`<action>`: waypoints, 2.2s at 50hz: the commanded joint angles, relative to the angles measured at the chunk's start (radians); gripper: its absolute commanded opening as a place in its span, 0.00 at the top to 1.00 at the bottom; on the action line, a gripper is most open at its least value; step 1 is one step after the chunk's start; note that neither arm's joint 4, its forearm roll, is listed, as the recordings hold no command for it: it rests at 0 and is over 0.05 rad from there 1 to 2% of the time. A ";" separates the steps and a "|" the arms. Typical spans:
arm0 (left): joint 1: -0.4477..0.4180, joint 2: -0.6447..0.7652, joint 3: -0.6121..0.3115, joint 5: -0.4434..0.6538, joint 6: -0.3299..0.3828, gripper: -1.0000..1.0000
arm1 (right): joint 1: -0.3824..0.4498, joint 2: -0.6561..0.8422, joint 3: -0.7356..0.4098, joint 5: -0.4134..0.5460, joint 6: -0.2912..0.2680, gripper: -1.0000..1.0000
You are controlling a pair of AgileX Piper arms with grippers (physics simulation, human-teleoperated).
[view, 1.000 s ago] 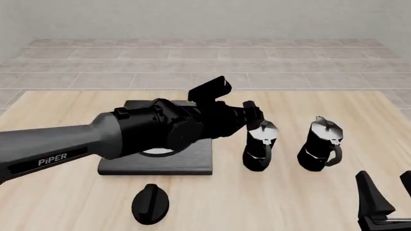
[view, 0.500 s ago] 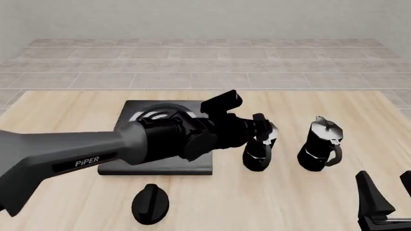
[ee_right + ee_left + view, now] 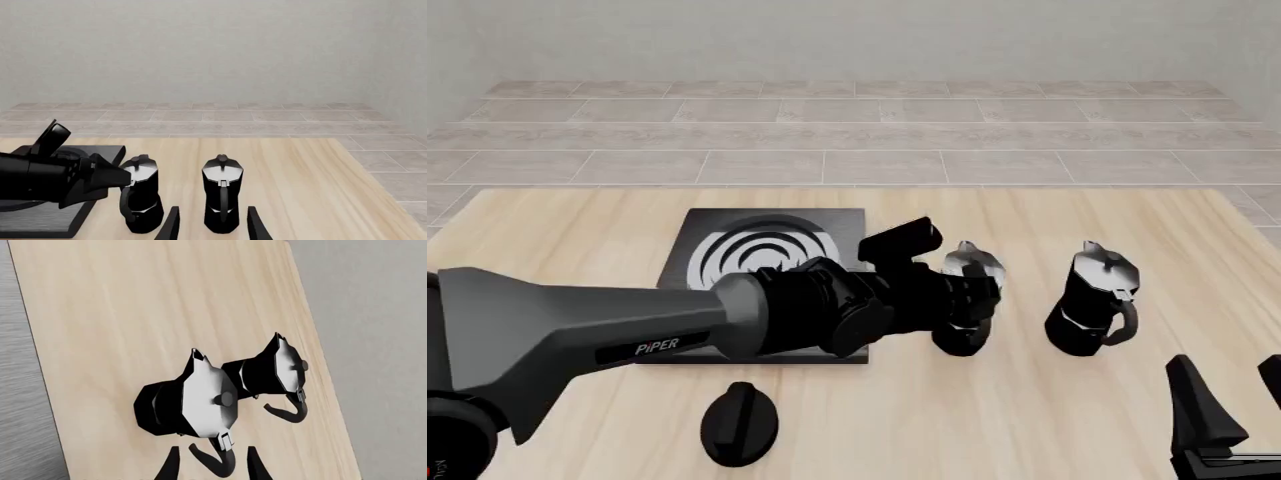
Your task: Put both moka pots on the stove.
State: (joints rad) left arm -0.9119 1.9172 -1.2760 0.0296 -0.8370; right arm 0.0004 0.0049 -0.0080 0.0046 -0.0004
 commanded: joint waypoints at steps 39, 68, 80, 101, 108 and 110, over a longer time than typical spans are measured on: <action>-0.059 0.106 -0.048 -0.023 -0.033 0.00 | 0.000 0.000 0.002 -0.002 0.000 0.00; -0.020 0.049 -0.077 0.077 0.038 1.00 | 0.000 0.000 0.002 -0.002 0.000 0.00; 0.008 -0.083 -0.068 0.160 0.088 1.00 | 0.000 0.000 0.002 -0.002 0.000 0.00; 0.067 -0.315 0.007 0.242 0.155 1.00 | 0.000 0.000 0.002 -0.002 0.000 0.00; 0.082 -0.377 0.058 0.239 0.161 1.00 | 0.000 0.000 0.002 -0.002 0.000 0.00; 0.090 -0.401 0.078 0.238 0.163 1.00 | 0.000 0.000 0.002 -0.002 0.000 0.00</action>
State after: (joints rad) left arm -0.8460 1.6272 -1.2369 0.2713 -0.7063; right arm 0.0004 0.0049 -0.0080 0.0046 -0.0003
